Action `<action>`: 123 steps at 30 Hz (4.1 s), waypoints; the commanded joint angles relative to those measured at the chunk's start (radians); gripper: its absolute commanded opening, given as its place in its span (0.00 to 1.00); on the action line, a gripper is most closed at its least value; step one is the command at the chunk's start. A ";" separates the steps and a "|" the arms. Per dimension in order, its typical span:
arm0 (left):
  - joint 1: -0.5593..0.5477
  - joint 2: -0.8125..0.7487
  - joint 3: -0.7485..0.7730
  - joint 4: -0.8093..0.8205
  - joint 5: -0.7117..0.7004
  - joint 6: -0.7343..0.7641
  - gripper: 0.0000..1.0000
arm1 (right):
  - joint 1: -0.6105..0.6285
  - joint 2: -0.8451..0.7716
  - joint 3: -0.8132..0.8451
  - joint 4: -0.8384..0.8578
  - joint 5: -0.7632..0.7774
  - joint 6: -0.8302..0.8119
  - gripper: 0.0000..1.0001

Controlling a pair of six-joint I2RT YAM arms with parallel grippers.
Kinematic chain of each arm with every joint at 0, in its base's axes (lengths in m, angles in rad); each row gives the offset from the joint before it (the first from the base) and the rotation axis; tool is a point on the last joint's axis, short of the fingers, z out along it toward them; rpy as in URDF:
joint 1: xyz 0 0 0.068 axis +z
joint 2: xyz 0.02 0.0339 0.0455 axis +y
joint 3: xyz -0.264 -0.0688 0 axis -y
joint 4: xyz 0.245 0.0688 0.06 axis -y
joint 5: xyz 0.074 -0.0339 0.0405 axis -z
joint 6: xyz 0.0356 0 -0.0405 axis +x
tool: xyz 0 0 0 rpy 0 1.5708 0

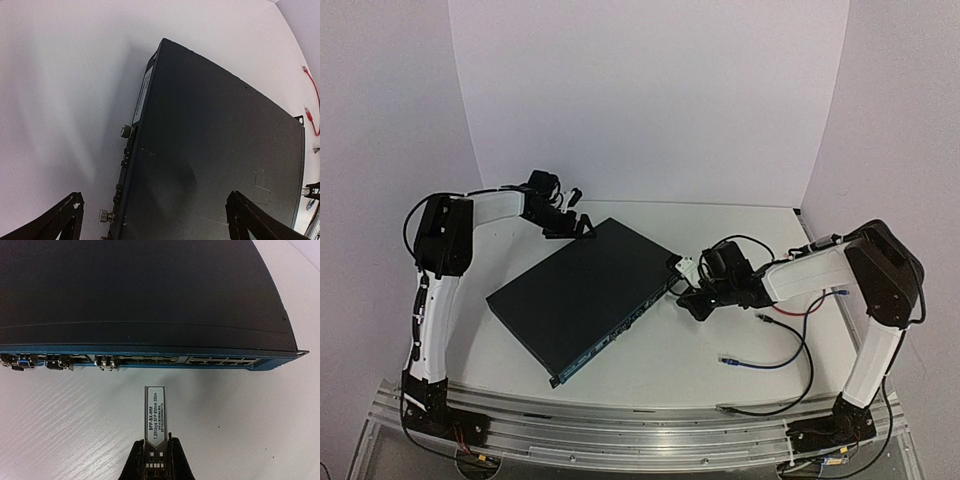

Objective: Insert the plug into the switch port

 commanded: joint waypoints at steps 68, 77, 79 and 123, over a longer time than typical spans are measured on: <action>0.000 0.099 0.056 -0.088 0.204 0.128 0.82 | -0.001 0.115 0.119 0.078 0.007 0.006 0.00; -0.001 0.095 0.049 -0.092 0.211 0.134 0.81 | -0.001 0.081 0.112 0.085 -0.018 0.028 0.00; 0.000 0.095 0.047 -0.092 0.212 0.135 0.81 | 0.000 0.070 0.111 0.084 -0.011 0.031 0.00; 0.000 0.103 0.048 -0.111 0.247 0.155 0.80 | 0.000 0.087 0.157 0.101 0.155 0.082 0.00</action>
